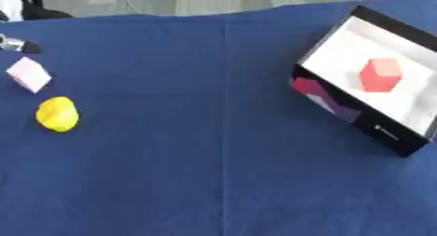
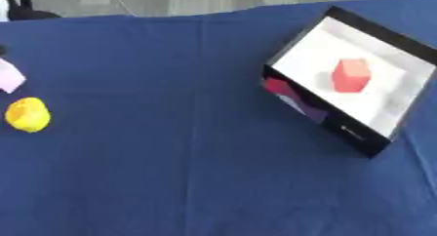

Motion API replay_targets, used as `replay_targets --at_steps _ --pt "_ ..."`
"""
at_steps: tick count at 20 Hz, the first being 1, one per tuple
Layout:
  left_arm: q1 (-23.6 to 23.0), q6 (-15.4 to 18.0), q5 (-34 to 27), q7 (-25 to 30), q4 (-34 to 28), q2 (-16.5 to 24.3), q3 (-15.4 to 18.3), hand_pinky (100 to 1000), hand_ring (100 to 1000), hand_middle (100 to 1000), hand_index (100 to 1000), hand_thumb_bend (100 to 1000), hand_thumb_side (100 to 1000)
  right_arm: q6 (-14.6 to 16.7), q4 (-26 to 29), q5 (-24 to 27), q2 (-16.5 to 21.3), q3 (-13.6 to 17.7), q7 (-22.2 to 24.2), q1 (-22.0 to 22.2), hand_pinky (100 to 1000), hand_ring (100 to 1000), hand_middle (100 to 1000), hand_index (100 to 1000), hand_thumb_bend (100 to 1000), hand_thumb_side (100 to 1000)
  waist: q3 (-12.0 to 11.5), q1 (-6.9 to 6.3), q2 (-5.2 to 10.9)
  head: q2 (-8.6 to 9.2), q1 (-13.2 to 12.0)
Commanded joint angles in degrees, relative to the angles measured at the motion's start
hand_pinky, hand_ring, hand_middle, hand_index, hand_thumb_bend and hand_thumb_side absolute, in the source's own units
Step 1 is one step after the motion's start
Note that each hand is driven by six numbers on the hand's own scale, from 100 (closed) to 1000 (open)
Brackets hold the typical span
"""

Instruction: Pick up the objects with one hand, pass them to the other hand, and then place them into the box on the other side of the table.

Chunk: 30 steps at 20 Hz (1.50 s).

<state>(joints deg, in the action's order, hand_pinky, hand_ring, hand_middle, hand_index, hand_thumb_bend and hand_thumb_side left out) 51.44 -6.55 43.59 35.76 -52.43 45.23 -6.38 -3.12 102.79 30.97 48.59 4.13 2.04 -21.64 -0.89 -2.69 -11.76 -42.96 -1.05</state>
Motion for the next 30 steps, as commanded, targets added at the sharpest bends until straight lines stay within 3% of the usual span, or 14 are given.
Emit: replay_targets --at_steps 1,10,16,20,30 --pt "1.6 -1.3 1.8 1.2 0.8 1.5 1.1 910 880 804 862 858 670 -0.2 1.1 -0.6 1.0 0.5 -0.1 -0.6 967 1000 1000 1000 100 548 0.1 0.69 -0.17 1.07 -1.2" --pt "2.2 -2.1 1.9 2.7 3.8 1.0 2.6 916 885 806 851 819 657 -0.3 1.1 -1.5 0.6 0.6 -0.1 -0.6 968 1000 1000 1000 100 551 0.5 0.68 -1.14 1.73 -2.1" --pt "2.6 -1.9 2.7 4.0 4.6 0.9 2.6 922 891 809 856 848 627 -0.5 1.1 -2.2 0.2 0.5 -0.2 -0.5 969 1000 1000 1000 100 554 1.1 0.71 -1.83 1.96 -2.4" --pt "2.6 -2.9 5.1 3.5 5.6 1.1 3.2 927 898 813 859 883 589 -0.5 1.2 -2.8 0.0 0.5 -0.1 -0.4 971 1000 1000 1000 100 555 1.5 0.74 -2.27 2.09 -2.5" --pt "2.4 -4.9 8.1 1.5 8.0 0.9 4.4 930 903 814 852 870 537 -0.5 1.3 -3.9 -0.5 0.4 0.1 -0.1 975 1000 1000 1000 100 555 1.9 0.92 -2.93 2.77 -3.0"
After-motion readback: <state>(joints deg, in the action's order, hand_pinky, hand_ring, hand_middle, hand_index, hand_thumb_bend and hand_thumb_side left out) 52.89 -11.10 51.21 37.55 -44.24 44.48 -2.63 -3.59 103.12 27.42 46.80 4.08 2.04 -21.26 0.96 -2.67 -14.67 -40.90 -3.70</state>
